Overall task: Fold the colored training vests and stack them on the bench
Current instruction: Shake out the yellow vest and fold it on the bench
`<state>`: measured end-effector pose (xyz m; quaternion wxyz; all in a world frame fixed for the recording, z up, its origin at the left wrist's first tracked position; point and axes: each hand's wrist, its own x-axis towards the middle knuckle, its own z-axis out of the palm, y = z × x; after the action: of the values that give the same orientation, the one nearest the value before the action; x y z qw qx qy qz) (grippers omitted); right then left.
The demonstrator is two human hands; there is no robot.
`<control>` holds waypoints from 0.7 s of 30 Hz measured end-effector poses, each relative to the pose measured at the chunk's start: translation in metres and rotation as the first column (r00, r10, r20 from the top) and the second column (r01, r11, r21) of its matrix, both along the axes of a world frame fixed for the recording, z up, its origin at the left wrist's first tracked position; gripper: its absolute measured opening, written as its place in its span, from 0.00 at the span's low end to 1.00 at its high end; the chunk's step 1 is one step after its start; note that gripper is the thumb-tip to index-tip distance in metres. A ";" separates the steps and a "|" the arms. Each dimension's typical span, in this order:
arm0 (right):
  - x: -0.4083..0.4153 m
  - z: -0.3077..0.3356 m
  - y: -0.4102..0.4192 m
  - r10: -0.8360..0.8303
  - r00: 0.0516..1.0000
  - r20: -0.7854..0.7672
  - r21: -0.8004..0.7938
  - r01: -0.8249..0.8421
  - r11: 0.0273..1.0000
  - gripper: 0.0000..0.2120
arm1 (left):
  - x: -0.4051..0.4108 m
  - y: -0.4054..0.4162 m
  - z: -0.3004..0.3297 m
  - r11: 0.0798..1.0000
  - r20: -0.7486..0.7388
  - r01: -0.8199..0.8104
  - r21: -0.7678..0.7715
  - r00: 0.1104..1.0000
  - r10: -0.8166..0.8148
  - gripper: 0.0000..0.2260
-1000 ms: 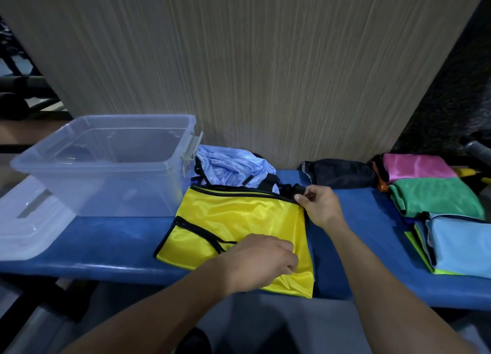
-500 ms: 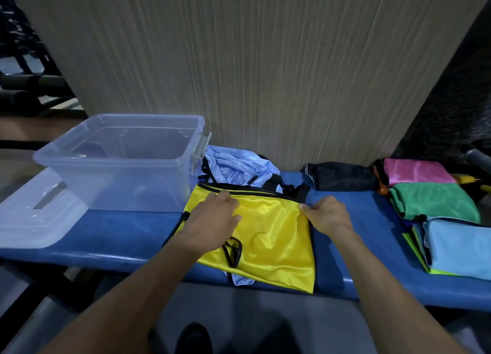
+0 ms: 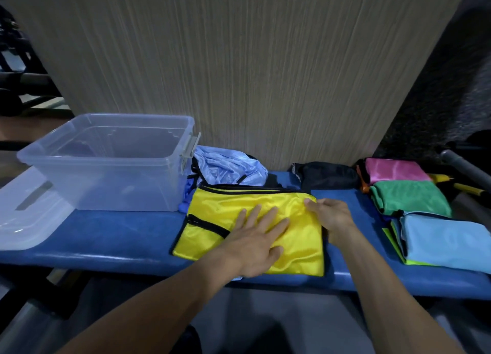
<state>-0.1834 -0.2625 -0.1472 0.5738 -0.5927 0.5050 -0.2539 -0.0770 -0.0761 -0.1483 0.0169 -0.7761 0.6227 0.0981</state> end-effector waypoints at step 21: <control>-0.060 0.000 -0.016 0.244 0.930 -0.276 0.112 -0.221 0.969 0.17 | 0.025 -0.051 -0.016 0.999 0.115 0.002 -0.041 0.993 0.002 0.32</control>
<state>-0.2438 -0.2789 -0.1472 0.5432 -0.6556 0.5191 -0.0751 -0.0515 -0.1270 -0.1646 0.0370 -0.7806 0.6226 0.0405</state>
